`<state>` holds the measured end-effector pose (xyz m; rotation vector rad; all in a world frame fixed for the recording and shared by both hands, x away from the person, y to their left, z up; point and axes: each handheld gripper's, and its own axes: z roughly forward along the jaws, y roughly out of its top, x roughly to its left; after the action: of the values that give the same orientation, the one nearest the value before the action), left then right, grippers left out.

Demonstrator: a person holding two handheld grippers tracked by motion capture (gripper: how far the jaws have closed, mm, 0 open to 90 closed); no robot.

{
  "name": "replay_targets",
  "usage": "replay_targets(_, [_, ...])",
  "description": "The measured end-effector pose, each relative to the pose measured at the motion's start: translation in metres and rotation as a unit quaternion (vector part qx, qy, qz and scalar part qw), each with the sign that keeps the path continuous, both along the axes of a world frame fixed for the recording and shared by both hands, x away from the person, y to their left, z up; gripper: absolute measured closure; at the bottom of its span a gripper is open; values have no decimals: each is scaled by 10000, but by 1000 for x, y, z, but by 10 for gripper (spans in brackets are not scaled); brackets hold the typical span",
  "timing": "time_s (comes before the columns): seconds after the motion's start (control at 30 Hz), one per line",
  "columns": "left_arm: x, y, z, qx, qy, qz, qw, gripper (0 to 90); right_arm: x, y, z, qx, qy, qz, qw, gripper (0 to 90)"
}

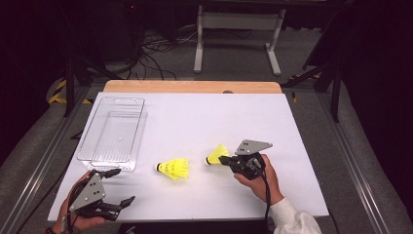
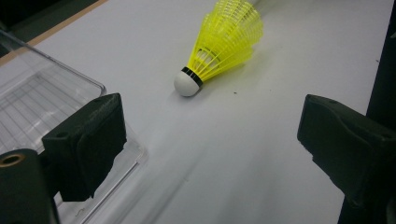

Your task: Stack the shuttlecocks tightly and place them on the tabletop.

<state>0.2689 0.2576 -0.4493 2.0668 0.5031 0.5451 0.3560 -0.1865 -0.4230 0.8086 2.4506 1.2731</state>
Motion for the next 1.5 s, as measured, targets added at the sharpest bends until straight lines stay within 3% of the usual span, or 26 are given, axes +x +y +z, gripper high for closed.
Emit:
replay_targets(0.33, [4, 1, -1, -35, 39, -9, 10000, 91, -12, -10, -16, -119, 261, -91, 9995, 884])
replay_targets(0.57, [0, 4, -1, -50, 45, 79, 9999, 91, -11, -16, -26, -222, 469, -76, 9986, 842])
replay_targets(1.27, [-4, 2, -1, 15, -4, 49, 10000, 90, -11, -17, -42, -617, 475, -7, 9970, 786])
replay_targets(1.5, [-5, 2, 0, 30, -25, 26, 10000, 90, -13, -15, -38, -677, 297, -26, 9973, 671])
